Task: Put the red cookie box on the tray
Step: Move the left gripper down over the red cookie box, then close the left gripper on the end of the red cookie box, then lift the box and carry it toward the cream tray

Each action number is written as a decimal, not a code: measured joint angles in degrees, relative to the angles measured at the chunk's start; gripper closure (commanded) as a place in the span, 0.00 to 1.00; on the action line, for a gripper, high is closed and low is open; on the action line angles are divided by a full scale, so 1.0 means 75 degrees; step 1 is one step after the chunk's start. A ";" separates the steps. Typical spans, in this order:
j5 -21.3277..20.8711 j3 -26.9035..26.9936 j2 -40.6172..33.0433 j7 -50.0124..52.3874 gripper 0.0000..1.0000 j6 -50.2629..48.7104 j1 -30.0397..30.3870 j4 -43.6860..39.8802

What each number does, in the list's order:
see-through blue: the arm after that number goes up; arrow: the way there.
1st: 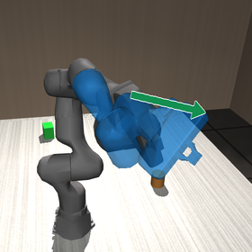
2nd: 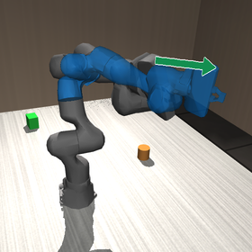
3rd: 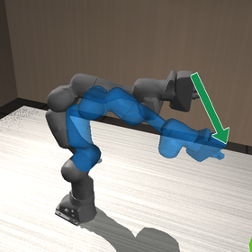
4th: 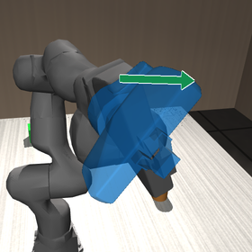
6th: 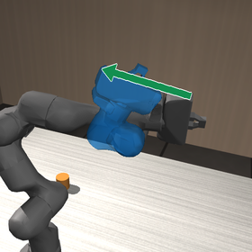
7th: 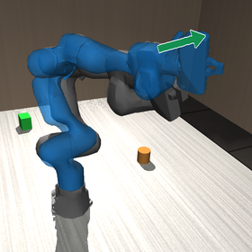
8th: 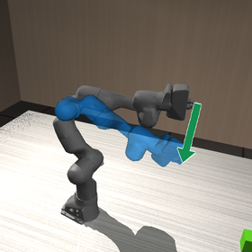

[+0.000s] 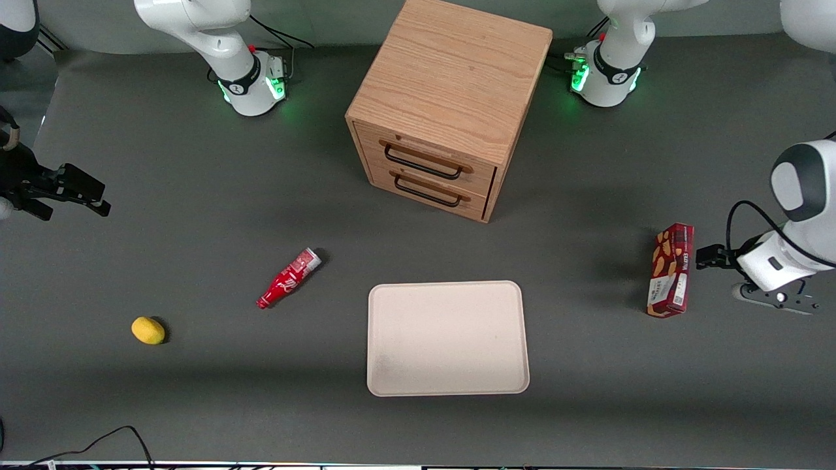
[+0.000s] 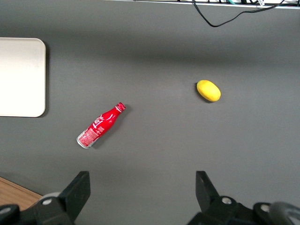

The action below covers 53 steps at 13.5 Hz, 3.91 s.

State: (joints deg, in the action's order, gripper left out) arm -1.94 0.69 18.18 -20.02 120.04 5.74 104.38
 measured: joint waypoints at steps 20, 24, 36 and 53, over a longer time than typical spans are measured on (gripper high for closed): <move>0.0696 -0.0009 0.0643 -0.0832 0.19 0.2800 0.0001 0.1709; 0.0711 -0.0009 0.0643 -0.0843 1.00 0.2856 0.0000 0.1746; 0.0771 -0.0026 0.0614 -0.0857 1.00 0.2887 0.0000 0.1762; 0.0841 -0.0294 0.0244 0.3563 1.00 -0.3987 -0.2436 -0.4121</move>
State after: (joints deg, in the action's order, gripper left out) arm 4.36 -1.51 20.01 6.70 90.14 -12.53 73.47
